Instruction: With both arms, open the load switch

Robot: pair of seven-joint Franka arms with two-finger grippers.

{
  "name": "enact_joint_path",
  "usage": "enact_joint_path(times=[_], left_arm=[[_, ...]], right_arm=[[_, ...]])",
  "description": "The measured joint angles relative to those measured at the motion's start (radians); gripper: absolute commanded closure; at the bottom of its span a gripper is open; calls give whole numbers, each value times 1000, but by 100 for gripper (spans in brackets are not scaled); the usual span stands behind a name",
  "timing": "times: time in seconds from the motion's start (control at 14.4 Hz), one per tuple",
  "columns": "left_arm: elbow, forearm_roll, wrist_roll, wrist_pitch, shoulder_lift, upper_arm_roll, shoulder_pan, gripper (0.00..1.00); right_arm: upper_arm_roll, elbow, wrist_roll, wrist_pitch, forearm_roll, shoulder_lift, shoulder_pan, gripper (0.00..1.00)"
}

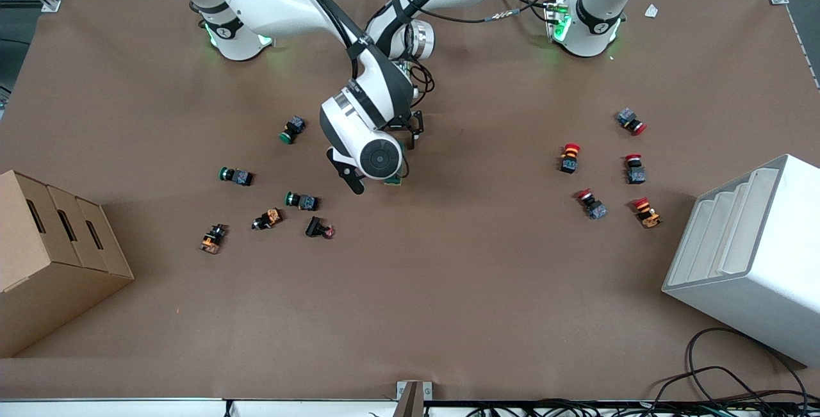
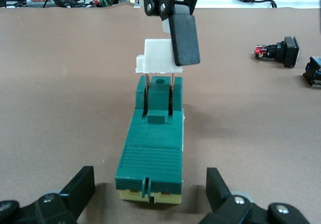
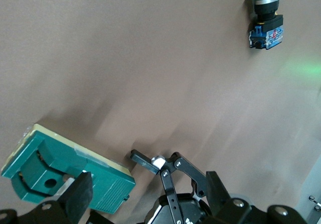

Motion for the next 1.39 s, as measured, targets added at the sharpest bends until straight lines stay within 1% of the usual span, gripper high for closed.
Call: enact_joint_path(times=[0.21,0.42,0.97,1.39], left_arm=[[0,0,0,0,0,0,0,1],[0,0,0,0,0,0,0,1],[-2,7,0,-2,1,0,0,1],[-3,12,-1,-3,2,1,-1,1]], right_arm=[[0,35,0,10,-46,-1,1,0],[1,51,0,56,-87,-1,3,0],[1,52,0,123,-95,1,3,0],[3,32,1,120,-95,5,25,0]])
